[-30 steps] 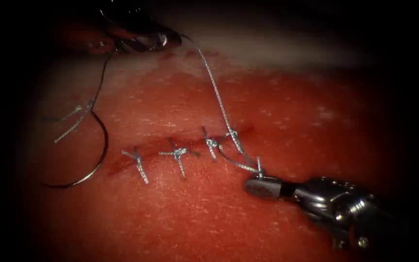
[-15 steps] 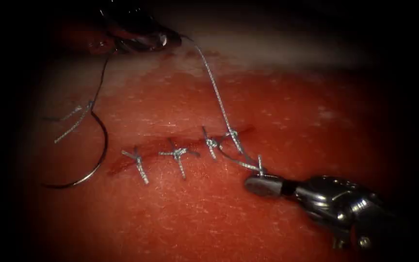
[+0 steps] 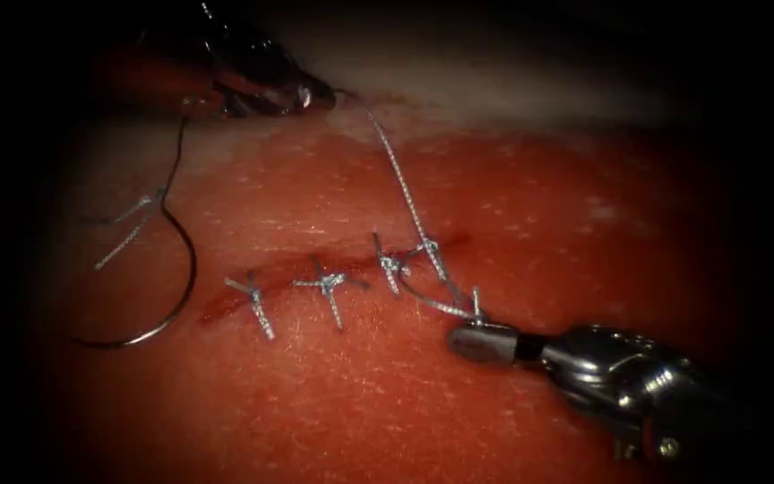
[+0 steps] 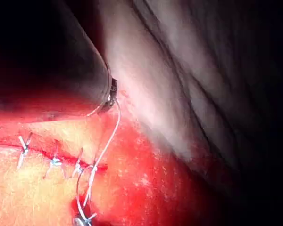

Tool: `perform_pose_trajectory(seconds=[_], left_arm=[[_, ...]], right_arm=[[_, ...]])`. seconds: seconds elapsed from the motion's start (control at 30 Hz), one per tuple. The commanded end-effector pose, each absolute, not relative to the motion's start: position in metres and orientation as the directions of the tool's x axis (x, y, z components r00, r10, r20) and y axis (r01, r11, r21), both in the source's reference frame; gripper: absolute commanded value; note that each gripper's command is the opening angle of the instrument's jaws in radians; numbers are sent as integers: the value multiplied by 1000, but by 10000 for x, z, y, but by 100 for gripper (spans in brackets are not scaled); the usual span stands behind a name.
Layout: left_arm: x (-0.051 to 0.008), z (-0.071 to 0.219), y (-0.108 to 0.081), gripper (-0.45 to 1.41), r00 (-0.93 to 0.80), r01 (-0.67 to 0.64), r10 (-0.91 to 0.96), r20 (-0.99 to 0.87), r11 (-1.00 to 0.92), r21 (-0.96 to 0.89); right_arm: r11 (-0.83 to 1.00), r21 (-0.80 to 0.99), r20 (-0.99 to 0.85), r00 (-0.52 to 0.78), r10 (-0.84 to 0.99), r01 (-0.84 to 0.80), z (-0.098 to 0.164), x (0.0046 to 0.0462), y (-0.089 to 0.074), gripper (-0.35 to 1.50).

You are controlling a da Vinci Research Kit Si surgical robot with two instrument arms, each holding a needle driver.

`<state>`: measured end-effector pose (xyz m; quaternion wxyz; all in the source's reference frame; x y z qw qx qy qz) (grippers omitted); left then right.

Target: Wound Closure

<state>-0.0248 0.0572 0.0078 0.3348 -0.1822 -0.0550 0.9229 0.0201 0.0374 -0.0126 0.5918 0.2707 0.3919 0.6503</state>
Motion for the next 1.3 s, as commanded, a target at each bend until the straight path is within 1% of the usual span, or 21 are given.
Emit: perform_pose_trajectory(seconds=[0.03,0.23,0.4,0.57,0.7,0.93,1.13,1.3], left_arm=[[-254,95,580,-35,-713,-601,636,-294,-771,-212],[-252,151,613,-35,-708,-608,633,-312,-772,-185],[-241,207,655,-35,-673,-636,632,-383,-760,-137],[-214,257,696,-35,-642,-665,641,-421,-739,-112],[-202,282,715,-35,-614,-693,664,-427,-712,-111],[-203,317,733,-35,-590,-725,689,-422,-681,-98],[-179,344,759,-35,-579,-741,692,-431,-667,-77],[-161,381,744,-35,-582,-749,695,-422,-660,-55]], right_arm=[[8,832,-110,-151,982,-555,-122,207,368,-35],[8,832,-110,-151,982,-555,-123,206,365,-35],[11,834,-112,-149,982,-552,-124,202,363,-35],[11,834,-112,-149,983,-551,-126,201,359,-35],[12,834,-112,-148,983,-551,-127,200,358,-35],[13,835,-112,-146,983,-550,-128,196,356,-35],[18,832,-114,-139,984,-554,-127,192,351,-35],[28,809,-112,-107,988,-588,-125,189,335,-35]])
